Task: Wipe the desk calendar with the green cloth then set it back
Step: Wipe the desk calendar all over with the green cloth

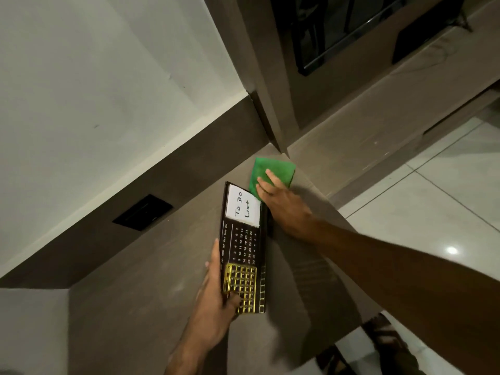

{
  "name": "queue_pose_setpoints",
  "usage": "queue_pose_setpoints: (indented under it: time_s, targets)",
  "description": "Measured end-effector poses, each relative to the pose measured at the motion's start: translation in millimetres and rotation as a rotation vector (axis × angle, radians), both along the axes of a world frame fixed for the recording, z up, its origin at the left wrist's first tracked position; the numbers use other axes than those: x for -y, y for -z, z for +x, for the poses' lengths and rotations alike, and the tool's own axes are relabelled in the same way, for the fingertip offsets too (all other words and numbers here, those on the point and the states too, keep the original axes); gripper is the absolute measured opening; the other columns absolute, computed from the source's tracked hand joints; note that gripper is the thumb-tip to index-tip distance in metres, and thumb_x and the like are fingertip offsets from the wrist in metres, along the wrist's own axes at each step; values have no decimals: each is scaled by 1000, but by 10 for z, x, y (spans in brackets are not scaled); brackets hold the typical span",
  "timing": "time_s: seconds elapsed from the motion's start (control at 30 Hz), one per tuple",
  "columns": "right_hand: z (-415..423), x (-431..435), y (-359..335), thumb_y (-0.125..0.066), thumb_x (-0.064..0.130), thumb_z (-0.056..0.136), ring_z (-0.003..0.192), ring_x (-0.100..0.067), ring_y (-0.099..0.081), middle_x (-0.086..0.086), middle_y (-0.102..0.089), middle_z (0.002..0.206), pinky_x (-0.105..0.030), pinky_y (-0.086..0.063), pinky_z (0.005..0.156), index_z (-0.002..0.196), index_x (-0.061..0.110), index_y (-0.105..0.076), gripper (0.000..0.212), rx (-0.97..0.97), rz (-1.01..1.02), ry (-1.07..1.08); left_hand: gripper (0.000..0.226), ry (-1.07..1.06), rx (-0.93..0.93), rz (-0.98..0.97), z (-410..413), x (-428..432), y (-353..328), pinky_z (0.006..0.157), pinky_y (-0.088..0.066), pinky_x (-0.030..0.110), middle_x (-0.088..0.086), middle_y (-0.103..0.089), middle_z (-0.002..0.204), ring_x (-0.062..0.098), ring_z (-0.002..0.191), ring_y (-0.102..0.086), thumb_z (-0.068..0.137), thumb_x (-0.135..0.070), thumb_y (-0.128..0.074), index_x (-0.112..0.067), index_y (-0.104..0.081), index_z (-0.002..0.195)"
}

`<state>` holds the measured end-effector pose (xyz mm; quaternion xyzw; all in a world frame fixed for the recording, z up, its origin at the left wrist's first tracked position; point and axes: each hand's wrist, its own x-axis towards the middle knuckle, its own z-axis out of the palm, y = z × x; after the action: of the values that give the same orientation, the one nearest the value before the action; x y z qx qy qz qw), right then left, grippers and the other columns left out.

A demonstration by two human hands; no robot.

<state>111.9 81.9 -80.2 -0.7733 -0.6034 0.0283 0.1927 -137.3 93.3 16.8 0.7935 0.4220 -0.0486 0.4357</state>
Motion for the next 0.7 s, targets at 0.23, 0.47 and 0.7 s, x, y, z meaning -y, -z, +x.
queue_pose_setpoints:
  time_s: [0.23,0.47,0.7]
  targets:
    - [-268,631,168,-60,0,81,147,-31,-6,-8,-23,159,-40,-43,104,150,12,-31,76,-25,-30,-214,104,6,45,44,3,33,-6,125,-21,67,-10,-5,173,23,161,-8,87,-44,-64,-50,16,154]
    - [-237,968,142,-68,6,76,147,-28,-9,-2,-27,158,-28,-59,71,149,17,-30,82,-32,24,-468,114,2,-42,46,-1,0,-1,122,-27,68,-8,-11,173,28,160,-16,92,3,-59,-59,17,149]
    - [-367,734,36,-64,18,86,148,-26,-3,-4,-10,161,-45,-55,88,153,18,-12,85,-221,86,-443,111,-8,-39,50,57,33,-50,124,-27,64,-8,-17,172,27,159,-19,87,-24,-68,-59,17,148]
